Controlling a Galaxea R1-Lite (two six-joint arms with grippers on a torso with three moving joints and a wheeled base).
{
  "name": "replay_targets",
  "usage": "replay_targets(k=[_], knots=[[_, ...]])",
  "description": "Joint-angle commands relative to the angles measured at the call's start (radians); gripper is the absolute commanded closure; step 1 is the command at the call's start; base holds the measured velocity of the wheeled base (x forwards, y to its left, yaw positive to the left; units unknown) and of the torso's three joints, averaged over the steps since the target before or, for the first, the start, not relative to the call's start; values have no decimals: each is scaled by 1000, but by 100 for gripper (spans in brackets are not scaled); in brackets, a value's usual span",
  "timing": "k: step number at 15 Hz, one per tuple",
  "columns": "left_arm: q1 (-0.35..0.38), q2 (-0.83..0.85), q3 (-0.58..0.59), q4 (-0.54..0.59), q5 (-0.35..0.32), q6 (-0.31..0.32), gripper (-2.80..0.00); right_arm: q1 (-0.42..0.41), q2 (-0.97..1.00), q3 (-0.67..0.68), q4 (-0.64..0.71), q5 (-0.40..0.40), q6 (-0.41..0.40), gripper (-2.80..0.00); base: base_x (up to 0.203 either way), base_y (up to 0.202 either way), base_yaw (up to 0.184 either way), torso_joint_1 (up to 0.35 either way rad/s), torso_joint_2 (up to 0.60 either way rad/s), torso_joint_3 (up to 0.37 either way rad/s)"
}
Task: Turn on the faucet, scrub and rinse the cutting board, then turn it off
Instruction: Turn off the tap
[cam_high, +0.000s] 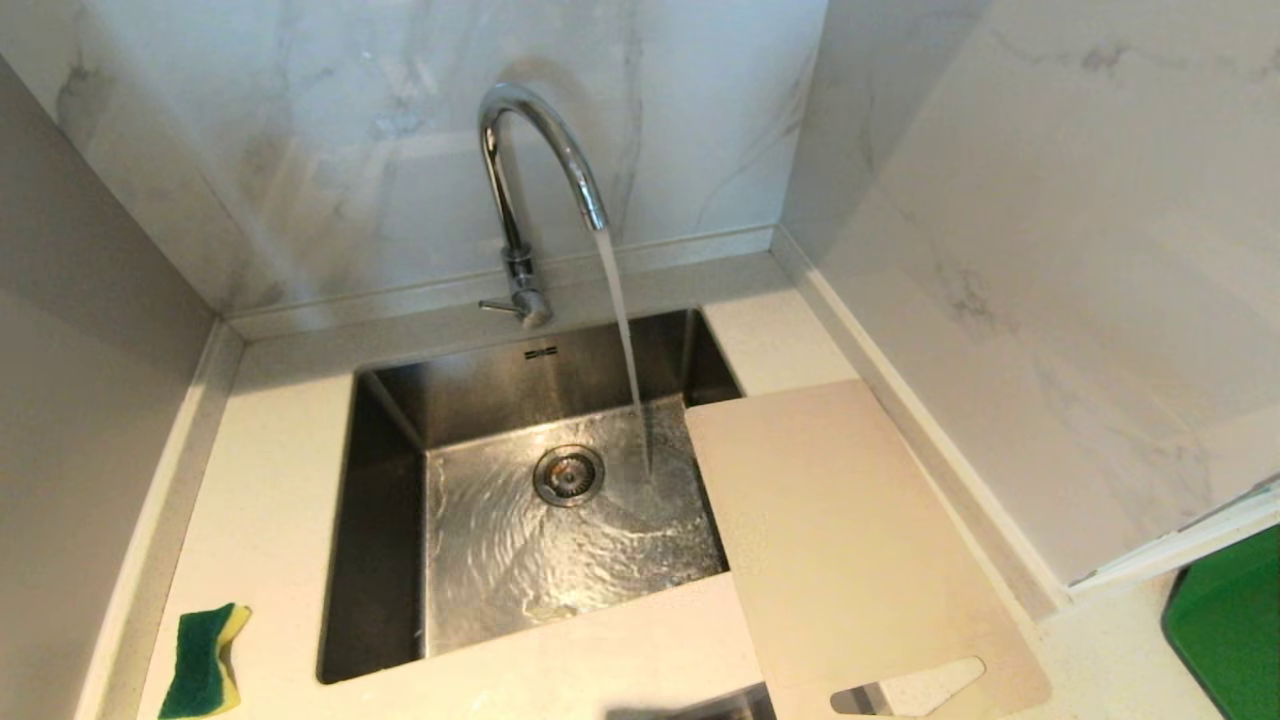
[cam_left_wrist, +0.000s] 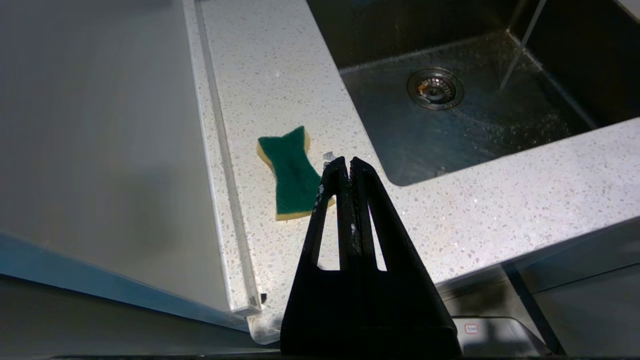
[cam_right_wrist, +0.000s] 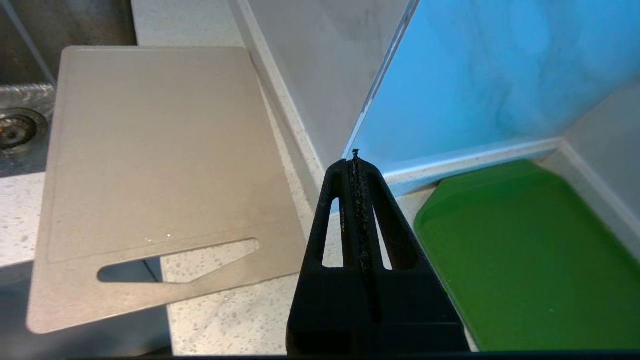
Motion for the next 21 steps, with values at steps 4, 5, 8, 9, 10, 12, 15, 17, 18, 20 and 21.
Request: replay_targets(k=[4, 5, 8, 9, 10, 12, 15, 17, 18, 20, 21], knots=[[0, -1, 0, 0, 0, 0, 0, 71, 4, 0, 17, -16, 12, 0, 0, 0, 0, 0, 0, 0], [1, -1, 0, 0, 0, 0, 0, 76, 4, 0, 51, -34, 8, 0, 0, 0, 0, 0, 0, 0], [1, -1, 1, 0, 0, 0, 0, 173, 4, 0, 60, -75, 11, 0, 0, 0, 0, 0, 0, 0], [1, -1, 1, 0, 0, 0, 0, 199, 4, 2, 66, -144, 10, 0, 0, 0, 0, 0, 0, 0], [-1, -1, 0, 0, 0, 0, 0, 199, 4, 1, 87, -156, 10, 0, 0, 0, 0, 0, 0, 0], [1, -1, 0, 0, 0, 0, 0, 199, 4, 2, 98, -157, 19, 0, 0, 0, 0, 0, 0, 0], [1, -1, 0, 0, 0, 0, 0, 243, -49, 2, 155, -166, 38, 0, 0, 0, 0, 0, 0, 0], [-1, -1, 1, 0, 0, 0, 0, 262, -100, 2, 241, -167, 37, 0, 0, 0, 0, 0, 0, 0], [1, -1, 1, 0, 0, 0, 0, 268, -143, 2, 262, -161, 39, 0, 0, 0, 0, 0, 0, 0], [0, -1, 0, -1, 0, 0, 0, 272, -238, 2, 285, -142, 43, 0, 0, 0, 0, 0, 0, 0], [1, -1, 0, 0, 0, 0, 0, 272, -274, 1, 303, -130, 47, 0, 0, 0, 0, 0, 0, 0]])
